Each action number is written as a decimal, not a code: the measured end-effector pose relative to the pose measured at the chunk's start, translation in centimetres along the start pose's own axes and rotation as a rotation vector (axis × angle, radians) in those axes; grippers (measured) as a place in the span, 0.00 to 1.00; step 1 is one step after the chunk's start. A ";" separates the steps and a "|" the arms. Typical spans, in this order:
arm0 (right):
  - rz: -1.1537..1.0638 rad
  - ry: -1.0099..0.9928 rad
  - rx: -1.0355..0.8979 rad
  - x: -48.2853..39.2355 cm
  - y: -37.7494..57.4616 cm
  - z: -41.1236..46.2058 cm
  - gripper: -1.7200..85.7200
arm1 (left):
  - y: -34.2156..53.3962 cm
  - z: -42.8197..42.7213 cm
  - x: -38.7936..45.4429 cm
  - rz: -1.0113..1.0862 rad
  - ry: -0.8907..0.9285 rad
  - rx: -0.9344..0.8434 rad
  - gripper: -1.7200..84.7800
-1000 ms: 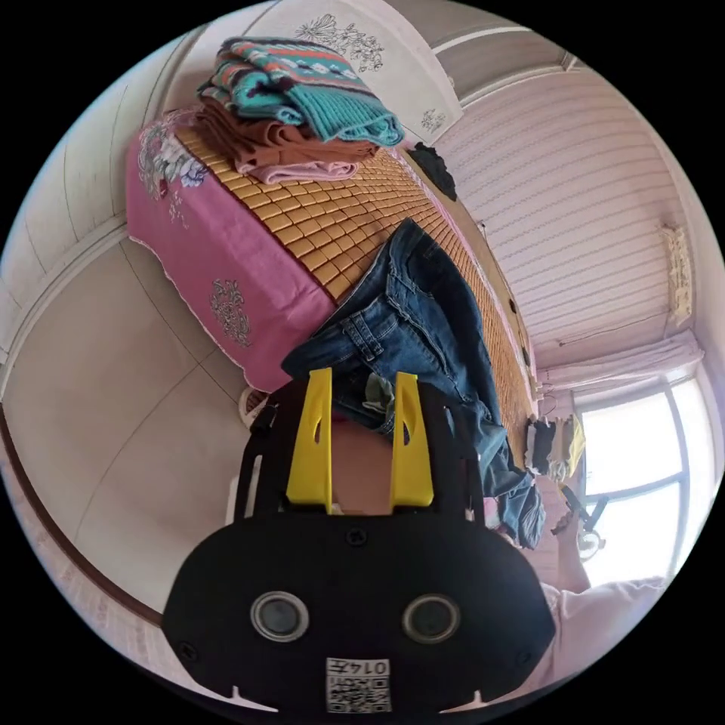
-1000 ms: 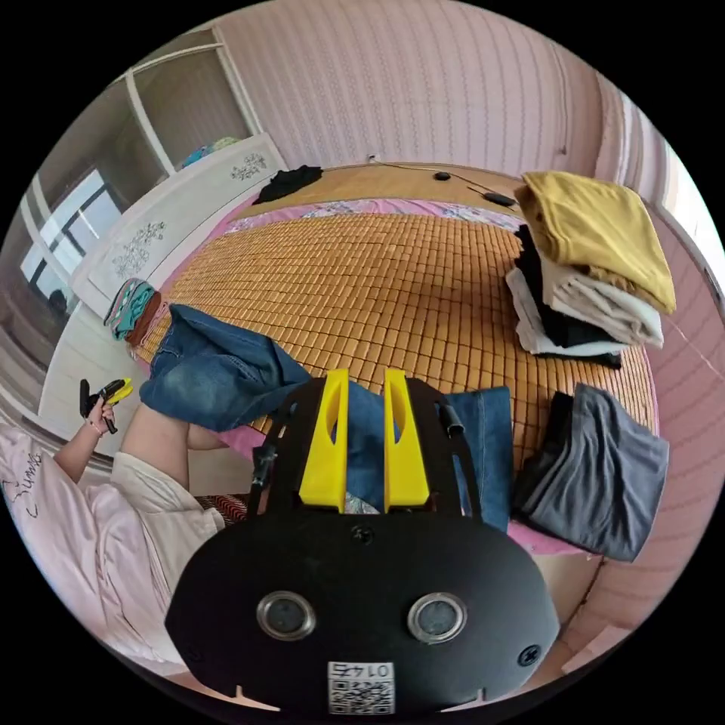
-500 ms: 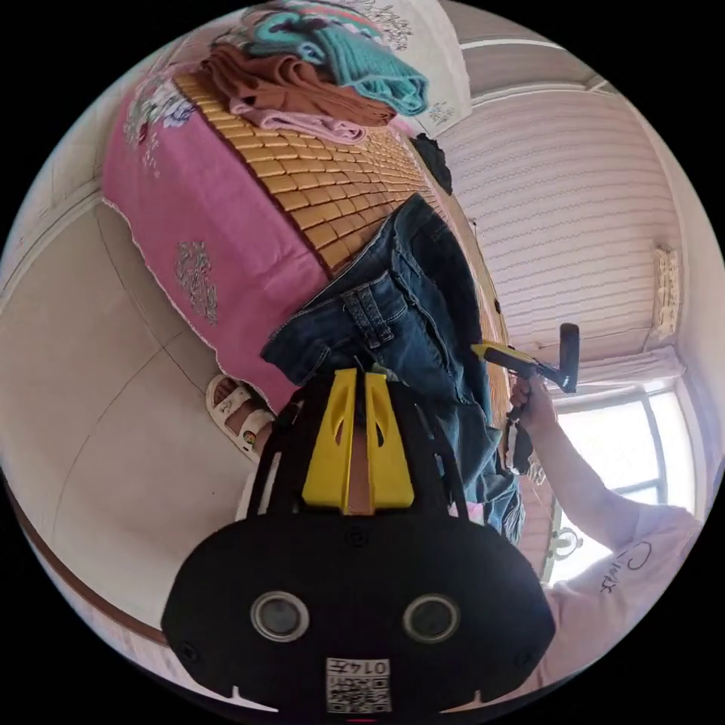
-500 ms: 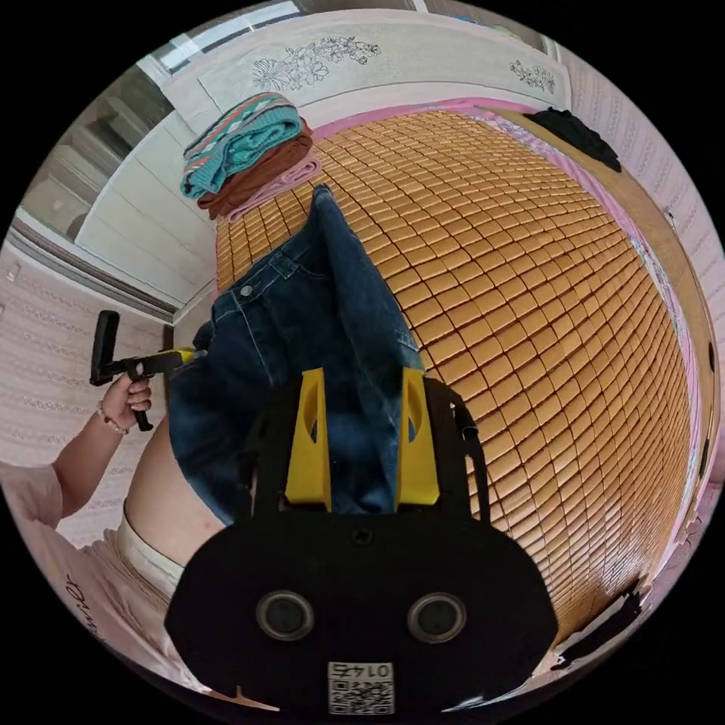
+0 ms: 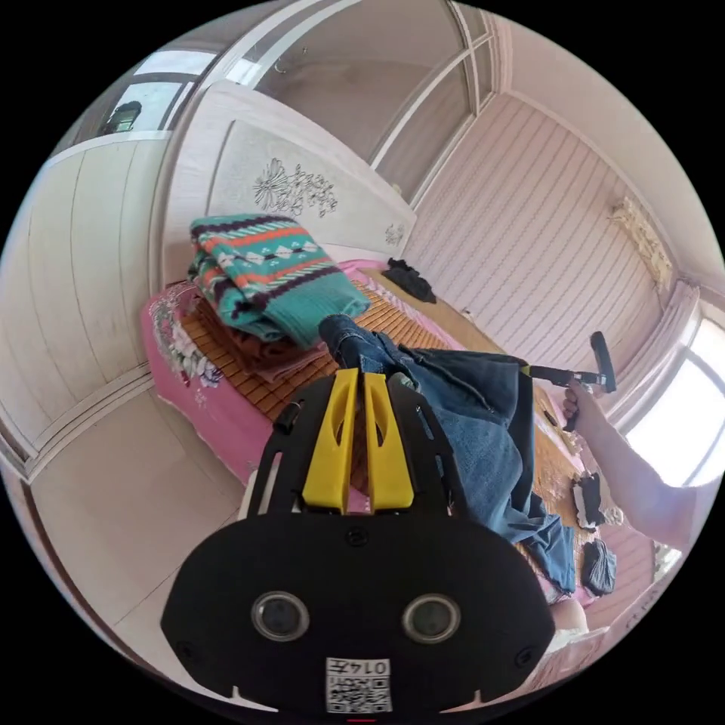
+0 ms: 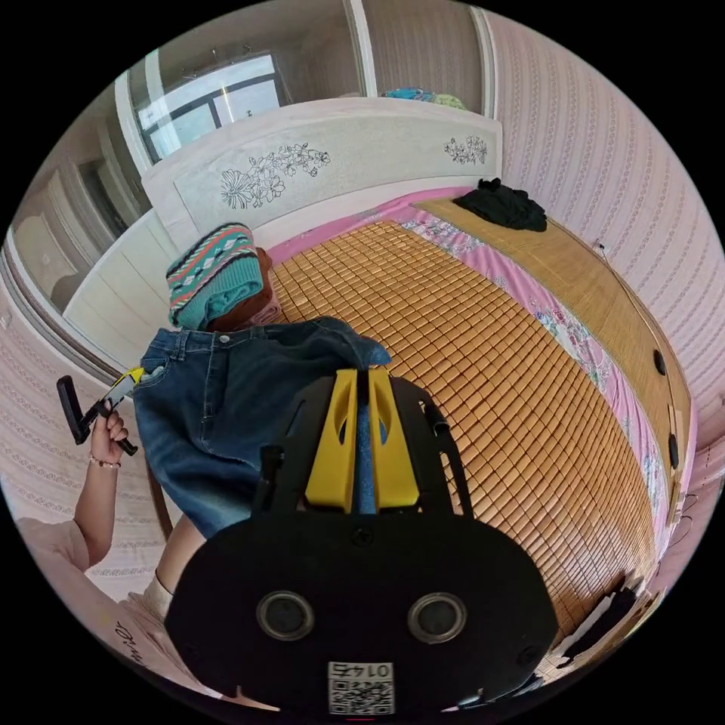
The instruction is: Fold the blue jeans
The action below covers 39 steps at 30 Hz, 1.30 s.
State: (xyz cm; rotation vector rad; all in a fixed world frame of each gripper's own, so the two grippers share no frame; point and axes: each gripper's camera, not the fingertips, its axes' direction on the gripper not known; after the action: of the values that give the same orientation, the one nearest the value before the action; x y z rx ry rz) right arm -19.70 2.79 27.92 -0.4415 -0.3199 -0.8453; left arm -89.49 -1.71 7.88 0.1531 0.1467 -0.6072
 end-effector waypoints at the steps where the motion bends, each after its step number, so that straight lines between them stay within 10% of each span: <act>1: 0.054 0.002 -0.065 0.4 -0.4 2.2 0.07 | 0.2 0.8 -0.8 -0.031 -0.039 -0.032 0.04; 7: 0.031 0.015 -0.203 2.2 9.5 3.8 0.11 | 6.1 2.7 -0.9 -0.052 0.048 -0.137 0.07; 20: 0.645 0.406 -0.452 13.5 49.2 -7.8 0.19 | 22.5 15.6 32.2 0.824 0.411 -0.585 0.13; 39: 0.618 0.423 -0.302 25.3 48.4 -10.9 0.04 | 31.9 33.2 49.1 1.139 0.246 -0.731 0.01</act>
State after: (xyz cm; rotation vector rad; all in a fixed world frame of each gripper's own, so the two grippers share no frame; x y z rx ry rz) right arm 34.66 9.29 17.71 -0.5861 0.3331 -0.3591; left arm -28.20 -9.27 34.64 -0.3929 0.4639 0.6209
